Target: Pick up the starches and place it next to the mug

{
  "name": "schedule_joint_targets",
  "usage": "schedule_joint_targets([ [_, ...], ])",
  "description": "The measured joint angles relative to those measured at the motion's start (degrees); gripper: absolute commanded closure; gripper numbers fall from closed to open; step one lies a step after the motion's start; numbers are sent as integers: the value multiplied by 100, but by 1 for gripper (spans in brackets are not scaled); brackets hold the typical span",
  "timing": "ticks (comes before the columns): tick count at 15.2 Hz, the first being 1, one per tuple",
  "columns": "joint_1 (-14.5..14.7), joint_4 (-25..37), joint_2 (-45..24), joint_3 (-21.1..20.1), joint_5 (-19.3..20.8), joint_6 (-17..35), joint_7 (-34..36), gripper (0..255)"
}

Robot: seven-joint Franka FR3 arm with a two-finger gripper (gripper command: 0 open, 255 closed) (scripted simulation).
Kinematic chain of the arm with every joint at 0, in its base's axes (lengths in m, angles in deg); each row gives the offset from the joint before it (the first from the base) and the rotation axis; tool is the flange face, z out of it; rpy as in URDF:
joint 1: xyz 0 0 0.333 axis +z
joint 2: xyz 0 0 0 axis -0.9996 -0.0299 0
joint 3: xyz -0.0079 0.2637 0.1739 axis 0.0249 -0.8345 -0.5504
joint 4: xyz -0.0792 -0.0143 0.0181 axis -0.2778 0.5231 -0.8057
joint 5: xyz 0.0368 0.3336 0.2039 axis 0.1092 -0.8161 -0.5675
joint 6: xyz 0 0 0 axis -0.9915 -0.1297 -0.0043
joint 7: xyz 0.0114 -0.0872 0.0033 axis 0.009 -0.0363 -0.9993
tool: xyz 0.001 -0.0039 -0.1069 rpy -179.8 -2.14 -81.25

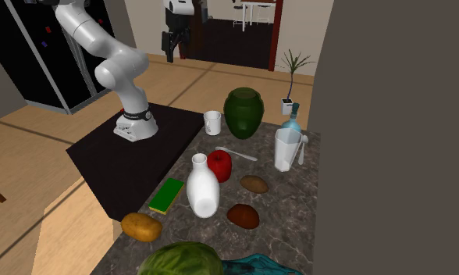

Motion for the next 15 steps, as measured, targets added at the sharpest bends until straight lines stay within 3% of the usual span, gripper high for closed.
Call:
schedule_joint_targets([
  [4, -49, -132, -236, 41, 127, 388, -63, 0],
  [15, -401, -455, -1881, 352, 856, 2540, -318, 0],
])
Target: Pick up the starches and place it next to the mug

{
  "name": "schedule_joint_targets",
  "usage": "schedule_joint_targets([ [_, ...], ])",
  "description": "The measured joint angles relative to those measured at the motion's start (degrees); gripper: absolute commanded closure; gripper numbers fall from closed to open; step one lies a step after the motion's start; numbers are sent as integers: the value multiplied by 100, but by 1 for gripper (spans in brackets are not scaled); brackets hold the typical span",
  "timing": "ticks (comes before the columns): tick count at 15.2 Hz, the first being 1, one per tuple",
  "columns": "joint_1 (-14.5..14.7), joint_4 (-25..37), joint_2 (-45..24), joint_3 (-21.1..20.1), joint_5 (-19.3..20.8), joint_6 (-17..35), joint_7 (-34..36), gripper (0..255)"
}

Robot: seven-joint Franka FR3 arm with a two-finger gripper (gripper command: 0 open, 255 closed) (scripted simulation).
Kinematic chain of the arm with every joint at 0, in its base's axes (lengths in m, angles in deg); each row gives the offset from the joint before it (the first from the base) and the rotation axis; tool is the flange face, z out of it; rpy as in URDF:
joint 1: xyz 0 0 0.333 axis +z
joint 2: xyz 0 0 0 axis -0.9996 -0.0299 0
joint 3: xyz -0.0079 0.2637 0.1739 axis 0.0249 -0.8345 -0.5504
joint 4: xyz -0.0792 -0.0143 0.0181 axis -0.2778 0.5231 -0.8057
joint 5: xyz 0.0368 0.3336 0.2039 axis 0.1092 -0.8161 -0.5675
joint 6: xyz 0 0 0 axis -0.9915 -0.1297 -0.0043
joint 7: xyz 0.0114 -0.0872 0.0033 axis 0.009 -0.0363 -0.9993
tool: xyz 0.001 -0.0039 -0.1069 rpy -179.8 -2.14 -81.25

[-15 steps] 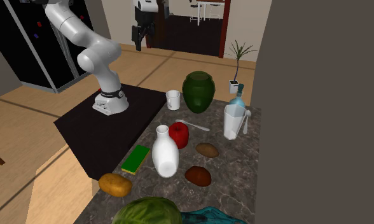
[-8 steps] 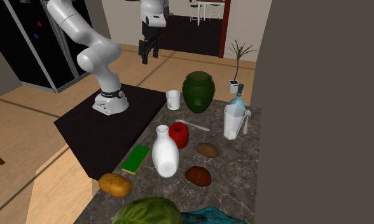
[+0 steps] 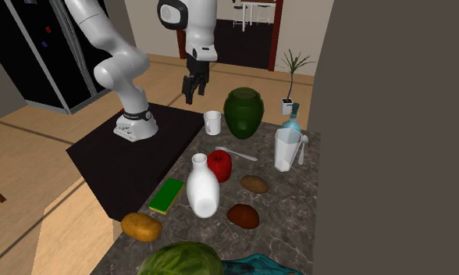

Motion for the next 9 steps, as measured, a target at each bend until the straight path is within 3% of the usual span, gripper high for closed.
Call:
schedule_joint_targets([
  [9, -330, 502, -1816, 262, 600, 1519, -55, 0],
])
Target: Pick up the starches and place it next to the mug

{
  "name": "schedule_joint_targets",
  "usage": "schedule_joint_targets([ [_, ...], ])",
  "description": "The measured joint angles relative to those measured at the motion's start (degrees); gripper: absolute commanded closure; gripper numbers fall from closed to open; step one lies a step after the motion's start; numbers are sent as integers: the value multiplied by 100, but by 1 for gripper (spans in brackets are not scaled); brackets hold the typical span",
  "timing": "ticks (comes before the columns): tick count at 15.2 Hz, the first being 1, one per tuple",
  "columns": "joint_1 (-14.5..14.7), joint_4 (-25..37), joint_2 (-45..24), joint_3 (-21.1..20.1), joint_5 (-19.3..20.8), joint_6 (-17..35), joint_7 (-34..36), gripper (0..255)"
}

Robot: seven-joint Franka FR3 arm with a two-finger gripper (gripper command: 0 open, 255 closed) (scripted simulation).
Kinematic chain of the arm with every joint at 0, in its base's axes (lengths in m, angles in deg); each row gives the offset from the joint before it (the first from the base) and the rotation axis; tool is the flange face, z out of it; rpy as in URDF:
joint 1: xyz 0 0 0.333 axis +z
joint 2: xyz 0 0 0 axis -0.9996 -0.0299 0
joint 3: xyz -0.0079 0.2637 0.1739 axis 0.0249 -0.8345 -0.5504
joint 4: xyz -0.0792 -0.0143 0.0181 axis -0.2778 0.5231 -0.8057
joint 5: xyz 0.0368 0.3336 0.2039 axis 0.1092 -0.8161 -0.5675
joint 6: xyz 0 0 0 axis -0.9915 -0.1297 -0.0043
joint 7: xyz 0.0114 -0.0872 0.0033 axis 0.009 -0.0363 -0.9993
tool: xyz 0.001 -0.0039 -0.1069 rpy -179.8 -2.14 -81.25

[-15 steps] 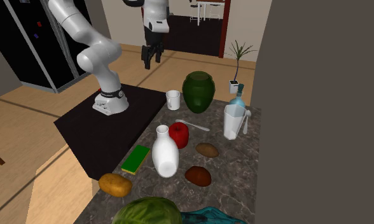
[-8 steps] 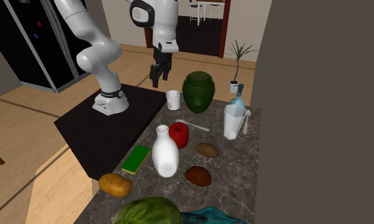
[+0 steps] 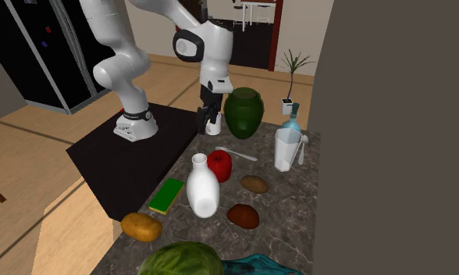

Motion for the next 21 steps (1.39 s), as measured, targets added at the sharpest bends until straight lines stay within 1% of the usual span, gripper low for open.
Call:
schedule_joint_targets([
  [5, -131, 595, -1095, 115, 280, 619, 47, 0],
  [6, -176, 669, -1230, 160, 337, 714, 12, 0],
  [11, -301, 1459, -2345, 294, 545, 1180, 11, 0],
  [15, -371, 2210, -3198, 372, 634, 1387, 7, 0],
  [21, -513, 3468, -4391, 462, 674, 1497, -90, 0],
])
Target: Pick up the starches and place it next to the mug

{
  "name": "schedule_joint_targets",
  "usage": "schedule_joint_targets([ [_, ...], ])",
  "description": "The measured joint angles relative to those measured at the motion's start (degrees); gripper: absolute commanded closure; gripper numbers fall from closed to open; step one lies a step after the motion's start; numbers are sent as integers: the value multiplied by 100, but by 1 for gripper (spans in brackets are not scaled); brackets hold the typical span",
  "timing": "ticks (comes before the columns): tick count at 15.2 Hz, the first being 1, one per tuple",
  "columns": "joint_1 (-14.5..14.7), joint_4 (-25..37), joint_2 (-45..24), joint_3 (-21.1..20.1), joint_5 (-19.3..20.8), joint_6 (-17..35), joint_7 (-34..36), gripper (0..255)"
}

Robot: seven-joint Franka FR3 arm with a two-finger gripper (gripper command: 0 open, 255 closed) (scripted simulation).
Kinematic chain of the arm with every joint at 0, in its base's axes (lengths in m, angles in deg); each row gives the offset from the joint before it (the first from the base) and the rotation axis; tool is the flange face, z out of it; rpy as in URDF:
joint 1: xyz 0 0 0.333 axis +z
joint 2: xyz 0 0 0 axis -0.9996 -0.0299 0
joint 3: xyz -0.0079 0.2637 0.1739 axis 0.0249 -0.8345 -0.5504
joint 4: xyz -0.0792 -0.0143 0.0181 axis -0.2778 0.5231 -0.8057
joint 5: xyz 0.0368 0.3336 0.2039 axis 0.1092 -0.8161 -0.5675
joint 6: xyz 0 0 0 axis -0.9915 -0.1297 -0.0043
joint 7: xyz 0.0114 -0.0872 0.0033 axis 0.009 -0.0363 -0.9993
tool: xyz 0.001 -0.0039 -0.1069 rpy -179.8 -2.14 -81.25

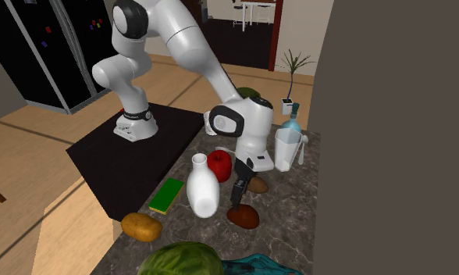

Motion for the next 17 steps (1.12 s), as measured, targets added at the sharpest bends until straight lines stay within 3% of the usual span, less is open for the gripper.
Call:
schedule_joint_targets([
  [8, -103, 291, -574, 44, 30, 325, 12, 0],
  [14, -119, 324, -629, 46, 30, 354, 4, 0],
  [15, -119, 324, -629, 46, 30, 354, 4, 255],
  [17, -119, 327, -626, 46, 30, 352, 4, 255],
])
